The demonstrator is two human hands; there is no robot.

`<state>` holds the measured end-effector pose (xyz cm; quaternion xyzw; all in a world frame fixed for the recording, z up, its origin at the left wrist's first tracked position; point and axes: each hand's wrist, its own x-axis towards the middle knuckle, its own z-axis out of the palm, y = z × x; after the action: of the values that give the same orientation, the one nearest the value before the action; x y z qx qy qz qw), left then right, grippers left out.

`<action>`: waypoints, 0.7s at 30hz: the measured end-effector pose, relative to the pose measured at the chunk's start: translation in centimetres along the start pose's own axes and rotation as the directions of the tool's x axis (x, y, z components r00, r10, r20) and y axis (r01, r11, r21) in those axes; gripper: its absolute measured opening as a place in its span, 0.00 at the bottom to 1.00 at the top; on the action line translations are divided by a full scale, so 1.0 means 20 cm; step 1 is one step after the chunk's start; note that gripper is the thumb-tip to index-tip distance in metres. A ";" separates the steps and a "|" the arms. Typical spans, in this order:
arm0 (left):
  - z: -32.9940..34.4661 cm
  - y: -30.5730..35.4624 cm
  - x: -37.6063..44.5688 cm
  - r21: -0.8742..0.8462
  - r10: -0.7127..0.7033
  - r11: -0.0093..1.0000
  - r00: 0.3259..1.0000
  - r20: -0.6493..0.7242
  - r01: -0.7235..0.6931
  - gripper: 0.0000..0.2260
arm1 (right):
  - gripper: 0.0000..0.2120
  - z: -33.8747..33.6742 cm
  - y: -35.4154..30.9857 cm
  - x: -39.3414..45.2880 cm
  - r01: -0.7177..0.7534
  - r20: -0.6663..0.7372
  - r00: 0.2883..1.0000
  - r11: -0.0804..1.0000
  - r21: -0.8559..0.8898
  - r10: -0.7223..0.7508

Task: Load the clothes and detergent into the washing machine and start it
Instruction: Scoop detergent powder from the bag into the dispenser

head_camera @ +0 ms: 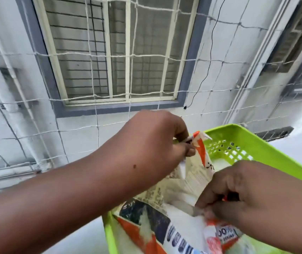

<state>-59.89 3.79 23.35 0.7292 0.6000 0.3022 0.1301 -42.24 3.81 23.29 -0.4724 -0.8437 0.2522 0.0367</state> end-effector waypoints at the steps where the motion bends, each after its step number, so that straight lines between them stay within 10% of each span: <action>1: 0.00 0.00 0.00 -0.004 -0.007 1.000 1.000 -0.002 0.007 0.08 | 0.10 0.00 0.00 0.00 -0.019 0.025 1.000 0.999 0.045 0.017; 21: 0.00 -0.02 0.01 -0.175 0.046 0.984 0.998 0.032 -0.040 0.11 | 0.04 -0.05 0.00 -0.04 -0.238 0.239 0.956 0.922 0.305 0.168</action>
<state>-60.15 4.13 23.25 0.7332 0.5529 0.3430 0.1977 -41.48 3.59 24.35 -0.5159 -0.7346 0.4407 0.0003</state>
